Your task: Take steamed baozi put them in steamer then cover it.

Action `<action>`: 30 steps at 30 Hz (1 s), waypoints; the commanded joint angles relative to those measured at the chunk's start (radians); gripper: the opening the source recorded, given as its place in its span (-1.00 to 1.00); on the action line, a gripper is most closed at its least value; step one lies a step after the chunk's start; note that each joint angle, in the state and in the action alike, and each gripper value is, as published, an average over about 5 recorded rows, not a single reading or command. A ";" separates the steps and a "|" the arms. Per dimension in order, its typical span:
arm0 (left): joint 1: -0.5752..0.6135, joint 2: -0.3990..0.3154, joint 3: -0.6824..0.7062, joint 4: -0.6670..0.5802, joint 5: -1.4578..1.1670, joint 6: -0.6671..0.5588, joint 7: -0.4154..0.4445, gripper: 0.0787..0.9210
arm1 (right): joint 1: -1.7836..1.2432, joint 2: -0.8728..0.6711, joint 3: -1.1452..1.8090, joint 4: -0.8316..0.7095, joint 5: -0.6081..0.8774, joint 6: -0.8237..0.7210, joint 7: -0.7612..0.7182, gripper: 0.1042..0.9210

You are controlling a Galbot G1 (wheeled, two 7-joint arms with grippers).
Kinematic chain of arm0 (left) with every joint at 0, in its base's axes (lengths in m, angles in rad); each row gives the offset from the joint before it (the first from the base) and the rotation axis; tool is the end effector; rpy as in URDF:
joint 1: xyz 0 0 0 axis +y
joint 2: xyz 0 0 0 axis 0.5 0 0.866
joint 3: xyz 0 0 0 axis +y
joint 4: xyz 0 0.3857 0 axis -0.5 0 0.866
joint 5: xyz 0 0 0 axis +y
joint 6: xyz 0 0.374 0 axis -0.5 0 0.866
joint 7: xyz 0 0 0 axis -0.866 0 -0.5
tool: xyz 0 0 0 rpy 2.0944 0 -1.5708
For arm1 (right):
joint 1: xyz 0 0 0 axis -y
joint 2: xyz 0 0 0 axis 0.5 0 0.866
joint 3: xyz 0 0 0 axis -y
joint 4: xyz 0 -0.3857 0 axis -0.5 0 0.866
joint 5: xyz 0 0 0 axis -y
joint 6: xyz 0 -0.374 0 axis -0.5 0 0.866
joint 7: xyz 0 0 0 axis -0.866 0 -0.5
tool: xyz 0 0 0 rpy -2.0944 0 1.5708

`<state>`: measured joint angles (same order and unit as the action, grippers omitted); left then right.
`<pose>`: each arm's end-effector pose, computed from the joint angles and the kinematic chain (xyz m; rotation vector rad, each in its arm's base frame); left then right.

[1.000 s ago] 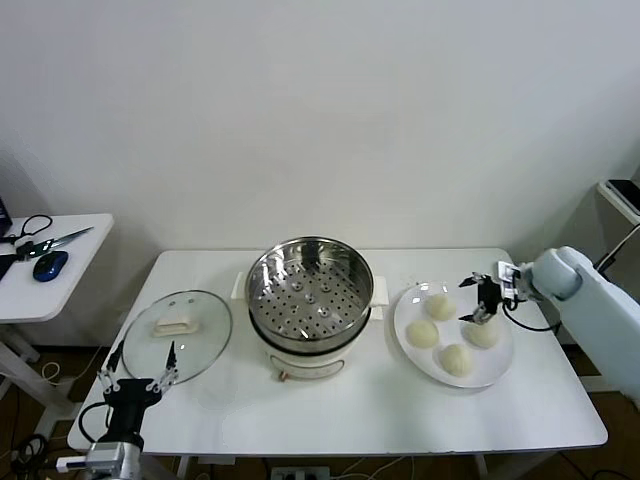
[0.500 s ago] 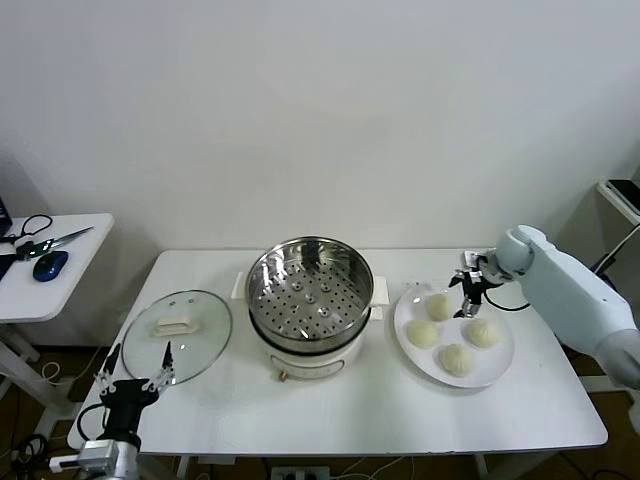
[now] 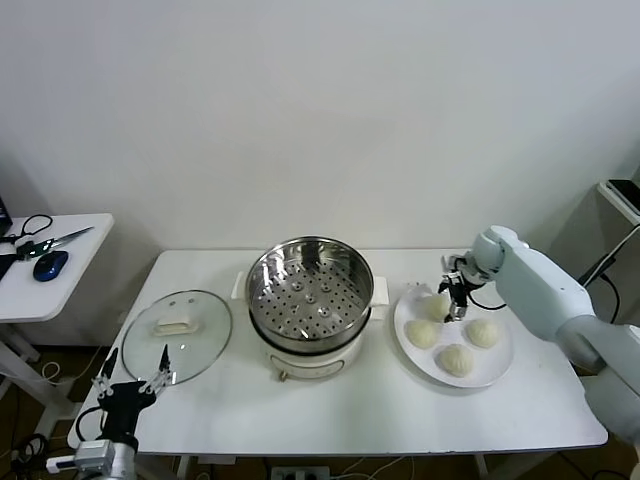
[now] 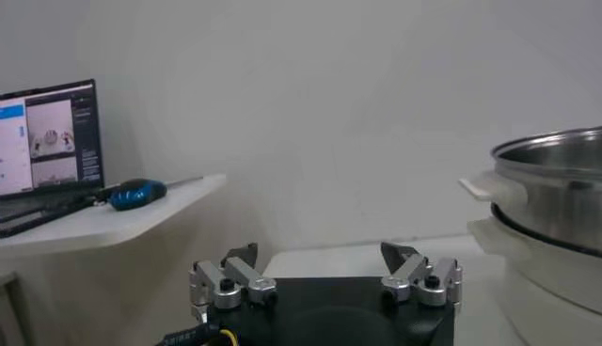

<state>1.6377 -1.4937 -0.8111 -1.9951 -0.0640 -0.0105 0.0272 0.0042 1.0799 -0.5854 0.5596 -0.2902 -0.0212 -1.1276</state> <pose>0.1470 0.1142 -0.3677 0.2865 -2.9823 -0.2136 0.6546 -0.1745 -0.2724 1.1755 -1.4257 1.2427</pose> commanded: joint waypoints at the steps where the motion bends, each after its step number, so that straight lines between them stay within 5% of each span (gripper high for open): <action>1: 0.001 0.001 0.000 0.002 -0.011 0.004 0.000 0.77 | 0.012 0.034 0.004 -0.053 -0.027 0.015 -0.008 0.73; 14: 0.007 0.000 -0.001 0.003 -0.007 0.002 -0.001 0.77 | 0.028 0.011 -0.018 -0.017 -0.009 0.026 -0.016 0.46; 30: 0.036 -0.003 0.007 -0.022 0.003 -0.003 -0.001 0.77 | 0.534 -0.057 -0.506 0.355 0.314 0.189 -0.098 0.45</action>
<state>1.6717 -1.4956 -0.8039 -2.0136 -0.0639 -0.0137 0.0253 0.2704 1.0276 -0.8584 0.7581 -0.1221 0.0893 -1.1939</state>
